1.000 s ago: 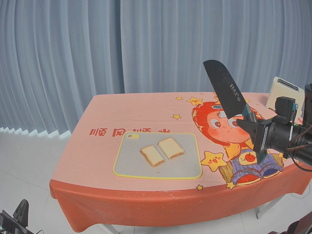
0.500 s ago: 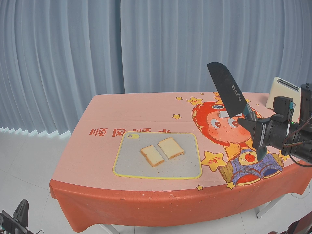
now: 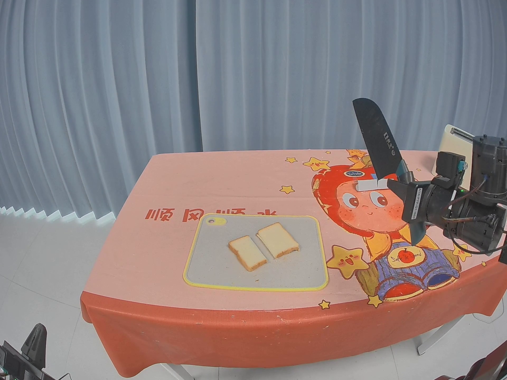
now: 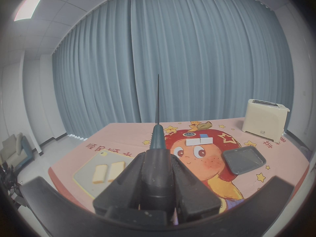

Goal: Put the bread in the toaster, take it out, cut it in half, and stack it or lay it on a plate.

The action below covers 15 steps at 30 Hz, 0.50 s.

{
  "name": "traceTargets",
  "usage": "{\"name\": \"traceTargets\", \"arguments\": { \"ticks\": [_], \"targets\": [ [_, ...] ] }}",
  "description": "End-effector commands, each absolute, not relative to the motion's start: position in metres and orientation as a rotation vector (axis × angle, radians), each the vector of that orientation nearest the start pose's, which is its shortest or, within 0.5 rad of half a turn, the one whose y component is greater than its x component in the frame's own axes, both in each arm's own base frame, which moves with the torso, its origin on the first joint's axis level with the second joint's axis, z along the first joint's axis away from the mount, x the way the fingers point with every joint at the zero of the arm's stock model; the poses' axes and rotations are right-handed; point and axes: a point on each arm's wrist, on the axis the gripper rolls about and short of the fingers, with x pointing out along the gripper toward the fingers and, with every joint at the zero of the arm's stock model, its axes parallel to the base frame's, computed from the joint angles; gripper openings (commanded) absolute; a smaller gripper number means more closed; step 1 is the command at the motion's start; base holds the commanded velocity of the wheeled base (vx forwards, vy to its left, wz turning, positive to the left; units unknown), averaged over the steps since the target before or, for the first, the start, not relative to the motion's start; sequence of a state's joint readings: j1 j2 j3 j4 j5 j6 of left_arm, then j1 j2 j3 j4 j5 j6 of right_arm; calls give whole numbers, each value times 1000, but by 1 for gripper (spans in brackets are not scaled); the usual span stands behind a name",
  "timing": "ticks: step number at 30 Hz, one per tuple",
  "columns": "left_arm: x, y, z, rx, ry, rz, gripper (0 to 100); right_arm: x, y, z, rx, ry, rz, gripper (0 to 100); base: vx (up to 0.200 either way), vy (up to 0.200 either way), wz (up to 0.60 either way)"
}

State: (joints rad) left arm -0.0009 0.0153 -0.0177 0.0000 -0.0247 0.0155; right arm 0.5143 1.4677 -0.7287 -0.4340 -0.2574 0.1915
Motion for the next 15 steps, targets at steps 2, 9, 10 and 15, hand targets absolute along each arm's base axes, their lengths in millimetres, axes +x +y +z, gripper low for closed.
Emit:
{"name": "traceTargets", "arguments": {
  "ticks": [2, 9, 10, 15],
  "targets": [
    [-23, -1, 75, 15, 0, -26, 0, 235, 108, 192, 62, 354, 163, 0, 0, 0, 0],
    [-23, -1, 75, 15, 0, -26, 0, 241, 97, 196, 67, 341, 122, 0, 0, 0, 0],
    [-23, -1, 75, 15, 0, -26, 0, 241, 97, 196, 67, 341, 122, 0, 0, 0, 0],
    [-23, -1, 75, 15, 0, -26, 0, 250, 83, 201, 89, 336, 110, 0, 0, 0, 0]
  ]
}}
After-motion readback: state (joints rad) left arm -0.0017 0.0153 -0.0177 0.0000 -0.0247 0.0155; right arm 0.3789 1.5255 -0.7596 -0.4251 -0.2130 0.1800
